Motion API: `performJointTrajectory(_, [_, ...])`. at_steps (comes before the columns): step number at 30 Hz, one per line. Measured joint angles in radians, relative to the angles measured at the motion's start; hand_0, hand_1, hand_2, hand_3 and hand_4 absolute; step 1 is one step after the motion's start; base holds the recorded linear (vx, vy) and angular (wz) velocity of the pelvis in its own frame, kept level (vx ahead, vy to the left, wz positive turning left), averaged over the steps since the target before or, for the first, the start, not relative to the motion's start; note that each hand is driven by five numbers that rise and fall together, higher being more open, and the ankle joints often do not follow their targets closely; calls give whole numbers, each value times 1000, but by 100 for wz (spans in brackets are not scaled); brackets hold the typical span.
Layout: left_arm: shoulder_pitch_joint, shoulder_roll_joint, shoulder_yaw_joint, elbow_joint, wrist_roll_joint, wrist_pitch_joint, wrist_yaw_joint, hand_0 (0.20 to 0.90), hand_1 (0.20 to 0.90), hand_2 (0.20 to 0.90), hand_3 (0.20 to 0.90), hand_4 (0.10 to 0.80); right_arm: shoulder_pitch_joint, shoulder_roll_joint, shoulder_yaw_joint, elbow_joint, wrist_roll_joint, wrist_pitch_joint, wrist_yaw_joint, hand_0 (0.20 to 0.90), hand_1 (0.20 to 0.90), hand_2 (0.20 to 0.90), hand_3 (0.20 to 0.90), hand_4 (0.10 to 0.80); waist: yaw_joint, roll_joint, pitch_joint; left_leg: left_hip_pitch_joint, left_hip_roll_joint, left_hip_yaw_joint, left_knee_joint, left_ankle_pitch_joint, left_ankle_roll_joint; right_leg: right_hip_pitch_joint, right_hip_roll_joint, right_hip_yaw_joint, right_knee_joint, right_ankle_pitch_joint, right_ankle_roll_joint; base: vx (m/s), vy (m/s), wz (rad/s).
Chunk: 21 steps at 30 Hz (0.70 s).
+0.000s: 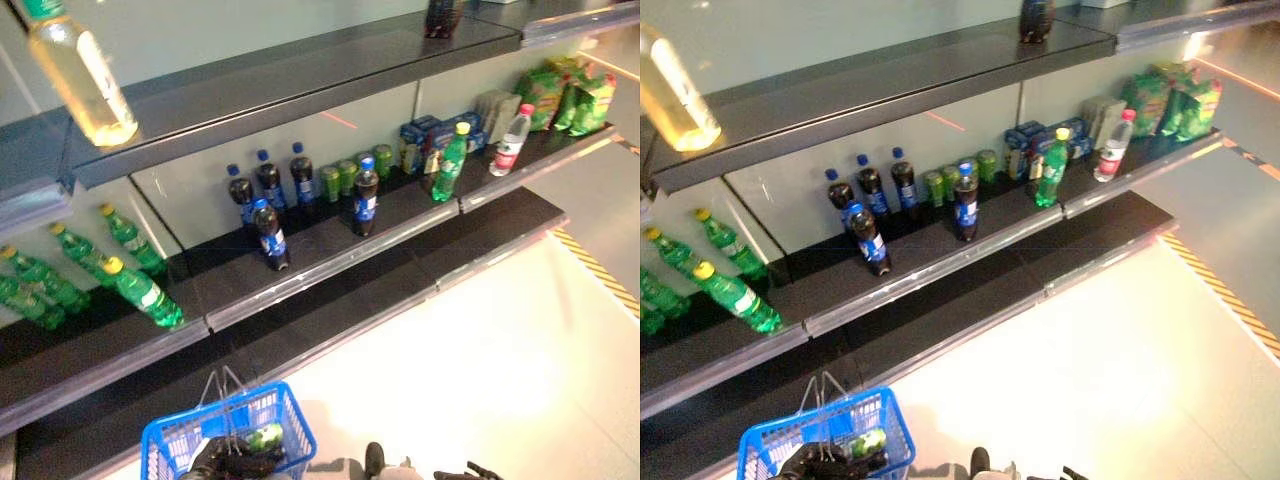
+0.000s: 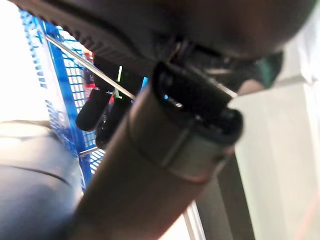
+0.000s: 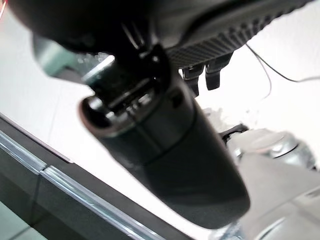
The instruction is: Pick up the drink and place into the basket.
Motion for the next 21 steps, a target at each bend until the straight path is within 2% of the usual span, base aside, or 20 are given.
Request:
performJointTrajectory(1, [8,-11,0,4,0,-9,4,300,300,300,200,100,-20,-6,18,2,1,5,-11,900,900,900,900,800,12,25,-6,21,-38,-94,-185,8,8,19,15,25,-20,-1,4,260,31,-129])
performJointTrajectory(2, [10,-18,-1,6,1,-10,4,300,300,300,200,100,-23,-6,22,2,1,10,-18,900,900,900,900,800,8,43,-12,17,-49,-138,-251,22,21,26,26,40,-31,-1,10,297,43,-126])
performJointTrajectory(3, [10,-25,-3,7,2,-10,1,300,300,300,200,100,-25,-7,23,2,1,16,-21,900,900,900,900,800,4,65,-10,15,-56,-175,-271,19,19,32,41,56,-31,-4,24,223,61,-79])
performJointTrajectory(4, [10,-35,-4,12,3,-11,-3,300,300,300,200,100,-22,-8,27,4,1,20,-25,900,900,900,900,800,6,94,-10,3,-48,-199,-259,36,22,33,62,78,-31,-9,37,142,48,-105])
performJointTrajectory(5, [10,-42,-2,19,2,-11,-2,300,300,300,200,100,-22,-2,42,9,0,20,-25,900,900,900,900,800,25,105,-11,-4,-48,-187,-226,46,20,31,84,118,-23,-24,61,136,81,-142])
performJointTrajectory(6, [-1,-47,2,23,2,-13,-3,300,300,300,200,100,-26,9,43,16,-1,21,-24,900,900,900,900,800,53,115,2,-5,-16,-139,-186,44,31,2,123,113,123,-72,74,186,105,-144])
performJointTrajectory(7, [2,-30,3,13,-2,-29,-14,300,300,300,200,100,-9,32,45,12,-1,20,-24,900,900,900,900,800,50,89,-3,4,-31,-136,-179,47,38,16,138,111,180,-135,71,242,122,-106])
performJointTrajectory(8, [0,-16,4,13,-7,-29,-16,300,300,300,200,100,5,46,42,13,-1,20,-26,900,900,900,900,800,39,50,-4,29,-56,-124,-194,49,70,51,112,109,139,-181,32,250,86,-51])
performJointTrajectory(9, [-4,-21,3,26,-8,-21,-12,300,300,300,200,100,12,44,38,14,-2,19,-34,900,900,900,900,800,30,53,0,60,-58,-124,-221,63,121,84,108,107,109,-170,43,240,56,-22])
performJointTrajectory(10, [-18,-22,-9,43,-7,-20,-21,300,300,300,200,100,25,43,38,14,-2,18,-43,900,900,900,900,800,14,33,-3,89,-65,-124,-250,71,137,102,100,109,94,-173,55,239,31,-15])
performJointTrajectory(13, [-30,-19,-40,44,-7,-22,-34,300,300,300,200,100,18,43,38,34,-3,15,-43,900,900,900,900,800,22,24,2,117,-68,-95,-262,60,165,105,90,78,110,-183,64,119,-5,-26])
performJointTrajectory(15, [-34,-19,-50,44,-8,-22,-35,300,300,300,200,100,-6,43,38,31,-14,12,-42,900,900,900,900,800,27,20,8,137,-61,-82,-262,44,165,88,84,36,152,-198,83,71,-28,-54])
performJointTrajectory(17, [-31,-18,-50,47,-8,-21,-33,300,300,300,200,100,-34,44,38,28,-35,-3,-41,900,900,900,900,800,27,18,16,154,-57,-69,-263,28,172,84,79,-11,172,-208,85,66,-36,-35])
performJointTrajectory(18, [-31,-18,-50,47,-8,-21,-33,300,300,300,200,100,-34,44,38,28,-35,-3,-41,900,900,900,900,800,27,18,16,154,-57,-69,-263,28,172,84,79,-11,172,-208,85,146,-89,-24])
performJointTrajectory(19, [-35,-13,-51,48,-14,-21,-32,300,300,300,200,100,-59,45,38,28,-41,-9,-39,900,900,900,900,800,27,14,36,173,-52,-59,-263,17,174,71,56,-47,206,-224,88,161,-91,-12])
performJointTrajectory(21, [-44,-15,-53,58,-15,-16,-27,300,300,300,200,100,-60,44,24,27,-40,-21,-40,900,900,900,900,800,15,26,44,174,-39,-87,-263,14,171,54,34,5,198,-219,97,172,-104,16])
